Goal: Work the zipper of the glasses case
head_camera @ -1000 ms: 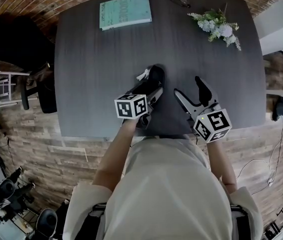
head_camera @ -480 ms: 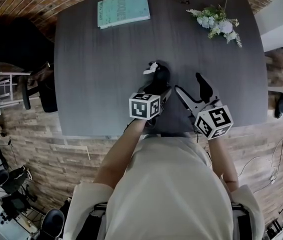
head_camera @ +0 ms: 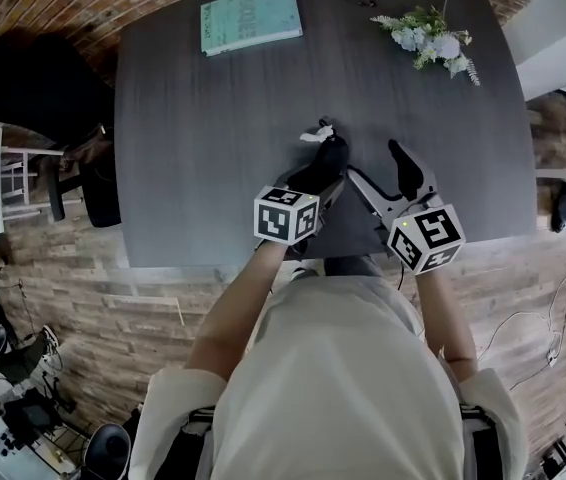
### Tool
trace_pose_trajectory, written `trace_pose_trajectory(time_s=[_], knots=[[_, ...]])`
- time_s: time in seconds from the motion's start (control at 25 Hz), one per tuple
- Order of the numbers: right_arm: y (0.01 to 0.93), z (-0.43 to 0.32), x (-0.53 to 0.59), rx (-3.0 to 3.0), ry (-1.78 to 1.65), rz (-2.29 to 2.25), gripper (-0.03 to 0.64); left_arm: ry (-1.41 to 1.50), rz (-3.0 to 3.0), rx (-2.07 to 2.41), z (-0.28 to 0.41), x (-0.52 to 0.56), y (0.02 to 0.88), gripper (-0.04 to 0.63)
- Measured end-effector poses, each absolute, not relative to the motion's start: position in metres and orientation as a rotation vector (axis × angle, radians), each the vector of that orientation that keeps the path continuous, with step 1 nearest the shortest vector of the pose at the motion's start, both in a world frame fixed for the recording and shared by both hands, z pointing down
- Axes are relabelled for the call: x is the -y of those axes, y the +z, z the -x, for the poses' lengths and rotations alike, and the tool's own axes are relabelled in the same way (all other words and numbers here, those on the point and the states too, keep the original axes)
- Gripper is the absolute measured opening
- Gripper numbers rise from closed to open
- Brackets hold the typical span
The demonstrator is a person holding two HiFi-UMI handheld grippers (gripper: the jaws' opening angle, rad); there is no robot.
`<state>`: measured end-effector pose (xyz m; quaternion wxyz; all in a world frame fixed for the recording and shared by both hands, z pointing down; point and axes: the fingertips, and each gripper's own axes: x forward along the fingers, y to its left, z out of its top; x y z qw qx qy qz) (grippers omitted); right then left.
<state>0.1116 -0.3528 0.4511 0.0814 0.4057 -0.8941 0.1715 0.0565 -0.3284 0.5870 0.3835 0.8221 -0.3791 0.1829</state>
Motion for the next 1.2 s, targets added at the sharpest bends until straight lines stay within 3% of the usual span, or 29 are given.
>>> trace_pose_trajectory(time_s=[0.56, 0.68, 0.96, 1.2], knots=[[0.441, -0.024, 0.280, 2.527, 0.284, -0.954, 0.368, 0.512, -2.344, 0.952, -0.036, 0.222, 0.530, 0.265], [0.441, -0.005, 0.258, 2.496, 0.231, -0.908, 0.320, 0.513, -2.382, 0.953, -0.030, 0.194, 0.524, 0.265], [0.459, 0.025, 0.203, 2.335, 0.147, -0.711, 0.301, 0.572, -2.470, 0.993, -0.020, 0.137, 0.512, 0.265], [0.465, 0.032, 0.176, 2.224, 0.128, -0.666, 0.227, 0.631, -2.531, 1.035, -0.014, 0.104, 0.503, 0.265]])
